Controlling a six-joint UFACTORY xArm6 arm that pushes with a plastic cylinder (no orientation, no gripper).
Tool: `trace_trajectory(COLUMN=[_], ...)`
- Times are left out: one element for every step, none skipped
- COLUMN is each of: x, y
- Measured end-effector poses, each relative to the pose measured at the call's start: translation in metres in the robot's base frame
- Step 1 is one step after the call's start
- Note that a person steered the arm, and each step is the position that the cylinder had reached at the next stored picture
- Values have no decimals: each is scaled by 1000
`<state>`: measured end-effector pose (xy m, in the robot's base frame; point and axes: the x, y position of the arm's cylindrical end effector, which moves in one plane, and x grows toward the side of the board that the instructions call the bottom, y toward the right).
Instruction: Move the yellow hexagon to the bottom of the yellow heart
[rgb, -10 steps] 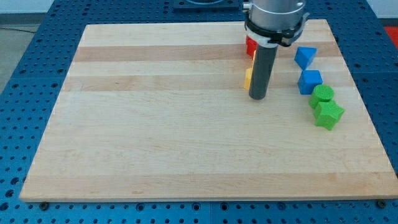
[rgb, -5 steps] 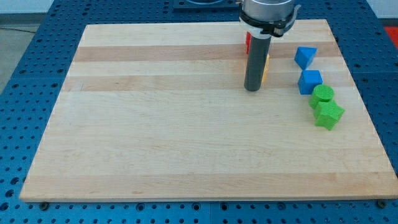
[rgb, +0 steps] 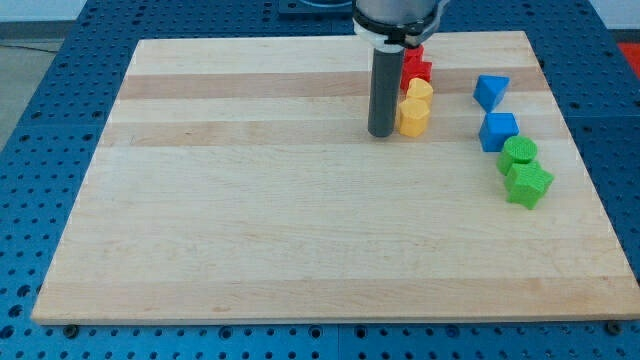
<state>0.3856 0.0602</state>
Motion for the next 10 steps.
trace_trajectory(x=[0,0,0,0,0,0,0,0,0,31], y=[0,2,7,11,13,16,23,23,22,21])
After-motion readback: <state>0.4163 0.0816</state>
